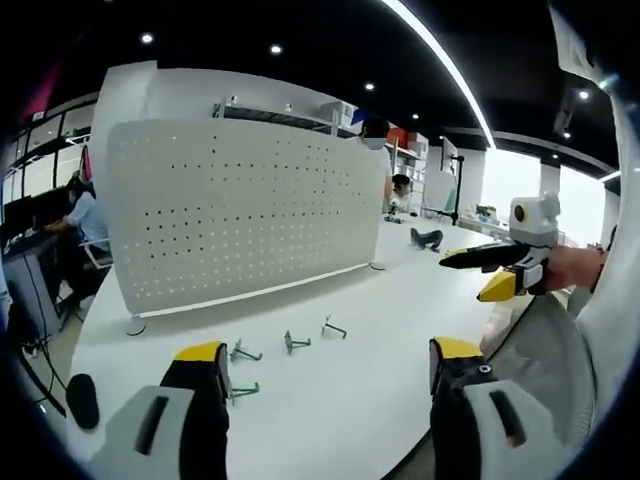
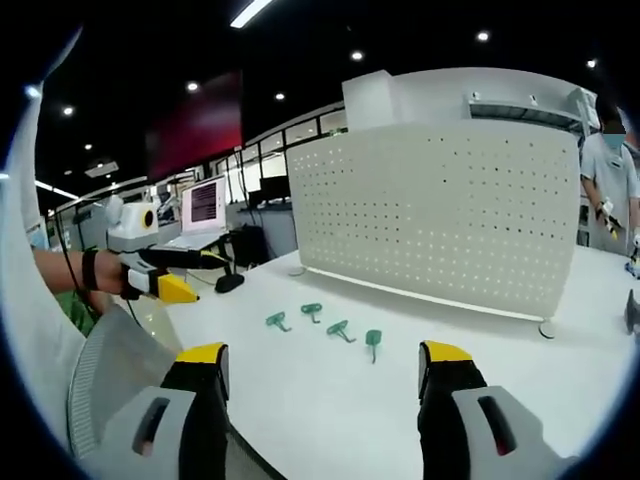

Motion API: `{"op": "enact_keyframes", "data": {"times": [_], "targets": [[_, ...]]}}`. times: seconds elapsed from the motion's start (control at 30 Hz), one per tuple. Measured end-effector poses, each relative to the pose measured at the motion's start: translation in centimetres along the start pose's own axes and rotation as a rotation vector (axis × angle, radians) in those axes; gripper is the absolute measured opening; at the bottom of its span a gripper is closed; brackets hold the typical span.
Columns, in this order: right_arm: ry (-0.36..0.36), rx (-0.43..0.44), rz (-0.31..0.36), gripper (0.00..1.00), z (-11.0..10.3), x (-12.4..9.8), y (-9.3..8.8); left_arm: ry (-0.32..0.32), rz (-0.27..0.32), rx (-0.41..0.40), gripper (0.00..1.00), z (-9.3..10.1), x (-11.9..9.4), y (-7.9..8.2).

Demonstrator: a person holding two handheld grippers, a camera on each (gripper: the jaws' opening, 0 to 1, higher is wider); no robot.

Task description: Insert the hook assembly into the mounting plate slot until the hook locks in place.

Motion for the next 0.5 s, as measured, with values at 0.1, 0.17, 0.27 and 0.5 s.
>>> {"op": "enact_keyframes", "data": {"times": [0.1,0.17,0.27,0.5], "targets": [[0.003,0.021,0.001,0.78,0.0,0.0,-0.2,-0.010,-0.021,-0.021,0.88,-0.5,0.5,-0.2],[-0.002,0.013,-0.002,0.78,0.0,-0.1,-0.2,-0.006,-0.037,-0.018,0.85,-0.8,0.7,-0.5],[-0.013,0.008,-0.006,0.78,-0.1,-0.2,-0.2,-0.004,-0.042,-0.024,0.85,-1.3,1.1,-0.8],[-0.023,0.022,-0.006,0.78,-0.2,-0.3,-0.5,0.012,-0.081,-0.017,0.84,-2.5,1.8,-1.0]]}}
Point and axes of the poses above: the point that each gripper's makers call its tool centre point, and the gripper's own axes: x roughly forward along the fingers, z roughly to its right, y roughly out of its top, the point moved 10 cm from there along -x, roughly backward along the fingers, and after that the axes turned 11 degrees about -z, right-handed, at the moved point
